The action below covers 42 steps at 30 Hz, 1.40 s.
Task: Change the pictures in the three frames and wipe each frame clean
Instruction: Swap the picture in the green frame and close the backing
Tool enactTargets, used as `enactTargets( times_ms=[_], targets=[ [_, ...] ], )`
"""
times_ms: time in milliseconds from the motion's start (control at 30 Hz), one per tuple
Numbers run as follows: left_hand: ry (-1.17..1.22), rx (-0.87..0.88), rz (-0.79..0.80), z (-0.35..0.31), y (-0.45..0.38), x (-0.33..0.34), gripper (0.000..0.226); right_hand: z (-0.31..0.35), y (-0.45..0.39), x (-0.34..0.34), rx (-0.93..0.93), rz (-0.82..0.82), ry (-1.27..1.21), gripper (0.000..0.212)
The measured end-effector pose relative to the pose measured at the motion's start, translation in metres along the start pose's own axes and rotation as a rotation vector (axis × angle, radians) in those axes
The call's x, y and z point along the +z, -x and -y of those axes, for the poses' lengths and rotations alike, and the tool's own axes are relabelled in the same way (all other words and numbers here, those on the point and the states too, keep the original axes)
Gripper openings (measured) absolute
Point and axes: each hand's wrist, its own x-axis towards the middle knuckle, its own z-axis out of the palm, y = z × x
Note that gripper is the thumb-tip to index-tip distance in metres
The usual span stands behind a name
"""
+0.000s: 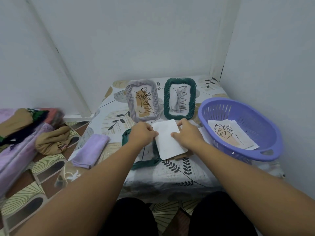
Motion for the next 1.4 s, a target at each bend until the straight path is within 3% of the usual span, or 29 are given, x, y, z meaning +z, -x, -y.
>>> enactTargets(
  times_ms=[367,533,667,800,933,1067,1233,1400],
  targets=[
    [-0.107,0.087,-0.127,0.016,0.0,-0.007,0.022,-0.007,-0.002,0.01,-0.004,0.003,0.307,0.046],
    [-0.048,0.076,-0.254,0.051,0.005,-0.035,0.017,0.007,0.002,0.012,-0.213,-0.108,0.358,0.044],
    [-0.006,0.066,-0.249,0.083,0.018,-0.045,0.014,0.032,0.005,0.023,-0.345,-0.015,0.33,0.038],
    [0.049,0.042,-0.202,0.1,0.025,-0.044,0.023,0.047,0.008,0.037,-0.319,0.062,0.386,0.036],
    [-0.004,0.057,-0.204,0.104,0.03,-0.045,0.04,0.049,0.011,0.045,-0.271,0.07,0.485,0.05],
    [-0.015,0.039,-0.181,0.105,0.032,-0.041,0.055,0.05,0.01,0.051,-0.23,0.097,0.452,0.057],
    [0.013,0.019,-0.134,0.105,0.033,-0.036,0.073,0.058,0.011,0.055,-0.188,0.061,0.374,0.049],
    [0.057,0.0,-0.14,0.103,0.04,-0.032,0.072,0.064,0.009,0.061,-0.069,0.1,0.318,0.061]
  ],
)
